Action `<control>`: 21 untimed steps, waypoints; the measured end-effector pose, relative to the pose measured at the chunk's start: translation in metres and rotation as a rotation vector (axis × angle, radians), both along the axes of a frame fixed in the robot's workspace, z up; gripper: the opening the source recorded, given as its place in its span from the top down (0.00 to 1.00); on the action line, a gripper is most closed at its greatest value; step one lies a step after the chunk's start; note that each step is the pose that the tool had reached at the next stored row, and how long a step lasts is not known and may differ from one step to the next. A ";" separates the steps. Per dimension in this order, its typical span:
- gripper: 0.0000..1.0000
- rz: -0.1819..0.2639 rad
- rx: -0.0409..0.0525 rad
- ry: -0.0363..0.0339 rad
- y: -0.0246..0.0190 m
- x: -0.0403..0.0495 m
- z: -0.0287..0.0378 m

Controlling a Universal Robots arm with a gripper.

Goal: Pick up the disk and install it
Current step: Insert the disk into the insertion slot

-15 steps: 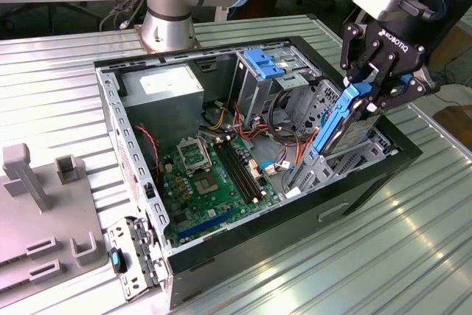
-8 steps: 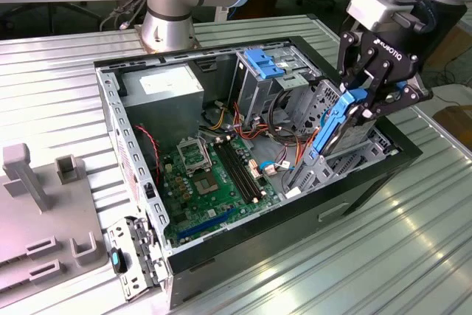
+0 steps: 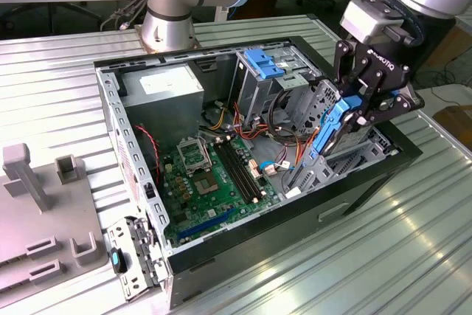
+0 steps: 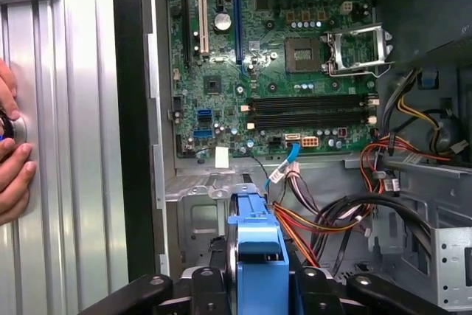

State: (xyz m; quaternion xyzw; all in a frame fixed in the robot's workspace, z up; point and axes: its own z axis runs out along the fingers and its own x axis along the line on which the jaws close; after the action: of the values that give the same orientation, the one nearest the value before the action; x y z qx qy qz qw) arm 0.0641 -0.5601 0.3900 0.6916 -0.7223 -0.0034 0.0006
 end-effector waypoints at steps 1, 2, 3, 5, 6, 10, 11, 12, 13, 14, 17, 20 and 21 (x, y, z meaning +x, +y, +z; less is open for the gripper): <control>0.63 0.000 0.0004 0.0014 0.0000 0.0001 -0.0022; 0.63 -0.001 0.0006 0.0023 -0.0001 0.0002 -0.0040; 0.63 -0.001 0.0007 0.0031 -0.0002 0.0005 -0.0054; 0.63 -0.002 0.0007 0.0037 -0.0016 0.0014 -0.0089; 0.63 -0.002 0.0005 0.0041 -0.0023 0.0021 -0.0107; 0.63 -0.003 0.0005 0.0046 -0.0034 0.0035 -0.0141; 0.63 -0.003 0.0006 0.0047 -0.0035 0.0037 -0.0148; 0.63 -0.003 0.0005 0.0048 -0.0037 0.0039 -0.0156; 0.63 -0.003 0.0005 0.0049 -0.0039 0.0041 -0.0165; 0.63 -0.003 0.0006 0.0049 -0.0043 0.0044 -0.0178; 0.63 -0.003 0.0006 0.0050 -0.0050 0.0050 -0.0210; 0.63 -0.004 0.0006 0.0053 -0.0061 0.0060 -0.0273; 0.63 -0.004 0.0004 0.0053 -0.0064 0.0062 -0.0289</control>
State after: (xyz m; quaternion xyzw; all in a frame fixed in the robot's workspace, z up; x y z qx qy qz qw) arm 0.0703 -0.5665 0.3611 0.6901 -0.7237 -0.0054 0.0024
